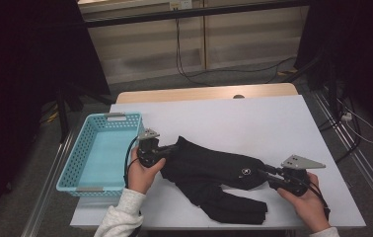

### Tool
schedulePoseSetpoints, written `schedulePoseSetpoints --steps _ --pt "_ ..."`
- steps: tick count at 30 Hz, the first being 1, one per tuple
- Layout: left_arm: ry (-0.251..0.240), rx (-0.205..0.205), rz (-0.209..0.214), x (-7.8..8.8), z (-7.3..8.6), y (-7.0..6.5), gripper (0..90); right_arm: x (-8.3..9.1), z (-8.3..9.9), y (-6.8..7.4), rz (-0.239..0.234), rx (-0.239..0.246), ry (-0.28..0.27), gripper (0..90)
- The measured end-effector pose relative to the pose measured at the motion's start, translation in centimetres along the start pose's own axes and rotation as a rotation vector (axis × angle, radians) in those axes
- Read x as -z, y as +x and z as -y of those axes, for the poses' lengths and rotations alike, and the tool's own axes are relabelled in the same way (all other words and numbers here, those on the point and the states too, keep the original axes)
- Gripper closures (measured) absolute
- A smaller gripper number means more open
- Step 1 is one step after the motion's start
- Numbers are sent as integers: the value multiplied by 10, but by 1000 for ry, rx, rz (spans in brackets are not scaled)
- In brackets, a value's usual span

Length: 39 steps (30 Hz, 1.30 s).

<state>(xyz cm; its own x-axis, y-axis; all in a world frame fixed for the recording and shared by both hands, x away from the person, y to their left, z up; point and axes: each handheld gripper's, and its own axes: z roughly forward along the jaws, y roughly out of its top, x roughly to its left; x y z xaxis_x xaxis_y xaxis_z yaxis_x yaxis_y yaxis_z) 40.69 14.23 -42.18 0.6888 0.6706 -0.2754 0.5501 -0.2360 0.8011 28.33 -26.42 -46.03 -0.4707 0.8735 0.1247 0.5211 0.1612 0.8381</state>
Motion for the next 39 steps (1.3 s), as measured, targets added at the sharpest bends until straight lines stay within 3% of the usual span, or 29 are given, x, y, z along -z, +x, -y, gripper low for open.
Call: schedulePoseSetpoints --steps 5,11,12,19,23,24,25,26,27,31,33,34,39 --pt "-2 -8 11 5 -1 -1 856 2 -2 -3 21 -24 -5 556" --pt "0 -8 1 11 2 1 856 1 -4 -9 56 -95 -6 461" --pt "-3 -7 -2 13 2 2 856 -1 -5 -8 47 -130 -1 446" --pt "-11 3 -22 21 4 6 856 -12 -8 1 2 -172 36 419" --pt "-3 12 -24 21 7 6 856 -24 -7 7 -26 -185 77 480" --pt "-5 11 -25 22 8 6 856 -27 -6 9 -39 -176 93 658" --pt "-4 12 -24 23 8 6 856 -27 -6 9 -39 -176 93 658" --pt "-6 11 -26 24 7 6 856 -27 -6 9 -35 -174 75 795" --pt "-12 8 -28 25 7 5 857 -27 -7 7 -52 -170 59 843" --pt "-34 2 -36 29 4 4 858 -16 -19 -2 -45 -162 -1 856" --pt "-53 -2 -35 31 3 4 861 -8 -27 -9 -40 -167 -46 857" --pt "-65 -1 -30 31 2 3 861 0 -34 -14 -41 -157 -95 856" --pt "-86 -21 -27 32 0 -3 861 9 -42 -19 -43 -149 -151 845"
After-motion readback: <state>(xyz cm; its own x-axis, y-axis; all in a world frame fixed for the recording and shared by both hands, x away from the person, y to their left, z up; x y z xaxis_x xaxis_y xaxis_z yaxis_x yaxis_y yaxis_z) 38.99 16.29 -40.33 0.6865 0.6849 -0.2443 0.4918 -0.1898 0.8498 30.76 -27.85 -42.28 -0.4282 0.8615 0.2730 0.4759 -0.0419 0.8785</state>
